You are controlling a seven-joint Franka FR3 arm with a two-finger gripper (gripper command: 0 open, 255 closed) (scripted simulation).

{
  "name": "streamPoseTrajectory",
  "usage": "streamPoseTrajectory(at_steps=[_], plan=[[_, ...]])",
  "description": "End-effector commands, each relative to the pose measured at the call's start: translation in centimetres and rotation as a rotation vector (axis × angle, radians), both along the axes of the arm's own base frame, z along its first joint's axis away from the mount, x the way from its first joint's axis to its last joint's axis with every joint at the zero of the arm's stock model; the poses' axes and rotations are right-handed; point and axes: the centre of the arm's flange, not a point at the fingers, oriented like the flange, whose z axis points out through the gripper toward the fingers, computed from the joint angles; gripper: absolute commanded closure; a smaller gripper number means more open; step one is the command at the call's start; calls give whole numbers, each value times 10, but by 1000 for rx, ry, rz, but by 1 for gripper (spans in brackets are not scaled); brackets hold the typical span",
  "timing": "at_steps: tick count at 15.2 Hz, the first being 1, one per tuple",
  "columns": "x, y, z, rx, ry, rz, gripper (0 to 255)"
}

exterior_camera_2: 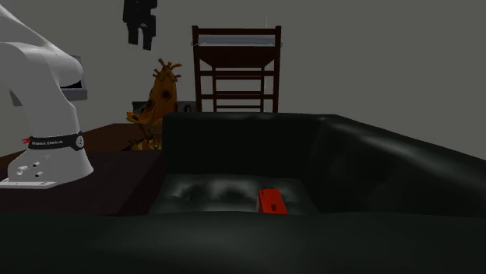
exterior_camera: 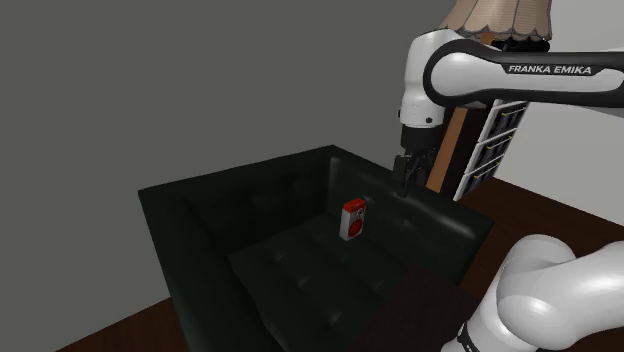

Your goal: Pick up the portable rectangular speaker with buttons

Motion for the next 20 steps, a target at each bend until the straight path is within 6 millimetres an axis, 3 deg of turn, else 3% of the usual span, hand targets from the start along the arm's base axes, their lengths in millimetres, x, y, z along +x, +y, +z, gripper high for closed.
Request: streamPoseTrajectory(at_steps=[1,10,20], plan=[[0,0,0,0,0,0,0],[30,-86,-71,25,-30,258,0],[90,-166,-151,53,-63,544,0]])
